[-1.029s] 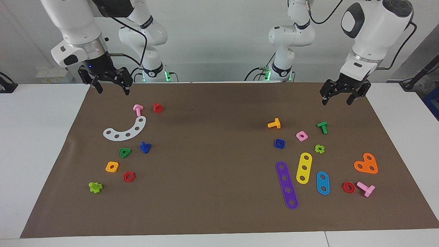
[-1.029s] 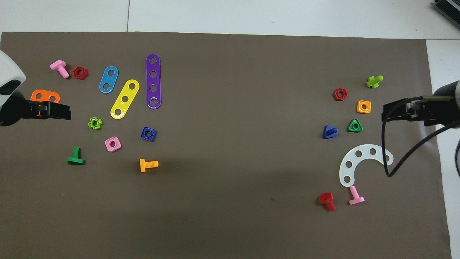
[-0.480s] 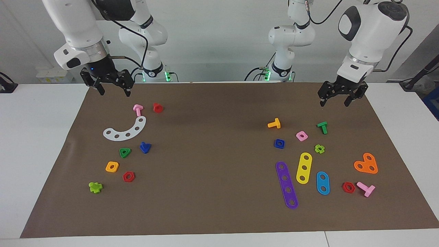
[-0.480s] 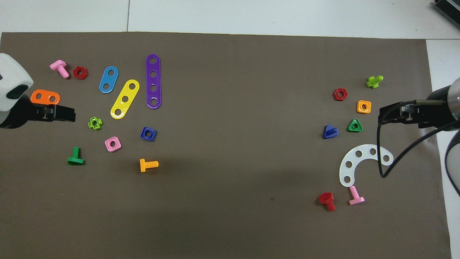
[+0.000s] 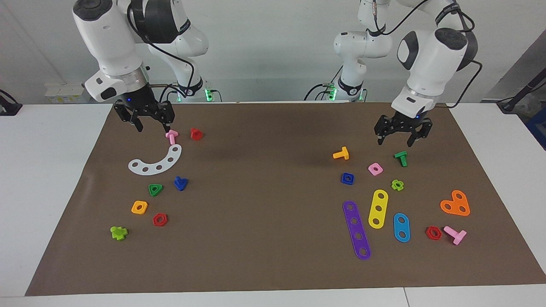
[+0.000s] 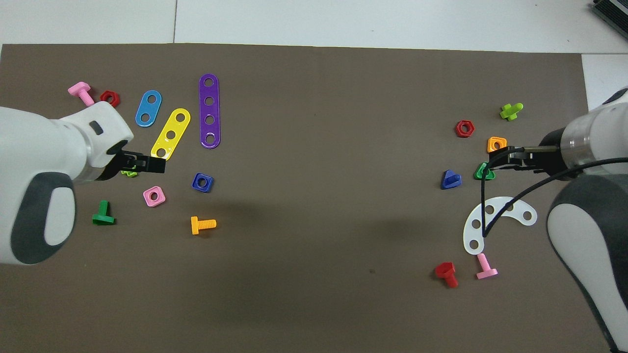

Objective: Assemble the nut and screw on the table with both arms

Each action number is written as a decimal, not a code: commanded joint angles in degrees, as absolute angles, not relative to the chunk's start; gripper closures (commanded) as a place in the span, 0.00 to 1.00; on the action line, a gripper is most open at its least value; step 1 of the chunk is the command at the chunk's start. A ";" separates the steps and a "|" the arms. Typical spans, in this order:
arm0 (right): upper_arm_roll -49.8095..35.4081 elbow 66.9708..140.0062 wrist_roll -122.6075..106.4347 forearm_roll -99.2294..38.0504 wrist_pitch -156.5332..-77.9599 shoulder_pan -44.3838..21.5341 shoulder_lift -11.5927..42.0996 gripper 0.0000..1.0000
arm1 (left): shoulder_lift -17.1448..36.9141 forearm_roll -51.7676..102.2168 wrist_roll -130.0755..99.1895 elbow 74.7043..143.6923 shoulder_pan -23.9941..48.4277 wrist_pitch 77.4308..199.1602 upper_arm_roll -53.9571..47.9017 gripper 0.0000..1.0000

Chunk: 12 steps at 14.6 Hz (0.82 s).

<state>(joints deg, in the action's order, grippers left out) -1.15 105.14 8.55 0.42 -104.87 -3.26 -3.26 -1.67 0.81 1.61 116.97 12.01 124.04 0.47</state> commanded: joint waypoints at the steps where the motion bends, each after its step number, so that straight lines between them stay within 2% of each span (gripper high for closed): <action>1: -1.49 108.80 7.21 0.70 -110.11 -2.72 -2.56 0.16 | 1.84 1.58 2.89 120.57 14.59 132.52 1.23 0.00; 2: -1.49 109.50 7.21 0.70 -111.69 -2.72 -1.77 0.16 | 1.76 1.58 6.55 121.72 14.68 133.84 1.23 0.01; 4: -1.49 111.09 6.16 0.70 -114.42 -2.72 0.25 0.09 | 1.76 1.67 14.12 123.65 14.68 134.47 1.32 0.05; 6: -1.49 112.32 3.79 0.70 -117.85 -2.46 1.75 0.08 | 2.63 1.67 14.76 125.32 15.03 136.83 1.32 0.05; 9: -1.49 112.41 2.72 0.70 -119.00 -2.81 4.82 0.09 | 5.18 1.67 14.50 127.61 16.61 142.81 1.32 0.04; 12: -1.49 115.83 1.94 0.70 -125.13 -2.99 6.06 0.09 | 8.43 1.67 14.76 127.62 17.40 145.53 1.41 0.04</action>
<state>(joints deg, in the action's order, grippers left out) -1.16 112.97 3.67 0.42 -121.11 -3.40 6.06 6.67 0.85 13.39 127.14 16.22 142.35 0.54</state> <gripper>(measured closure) 0.088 0.040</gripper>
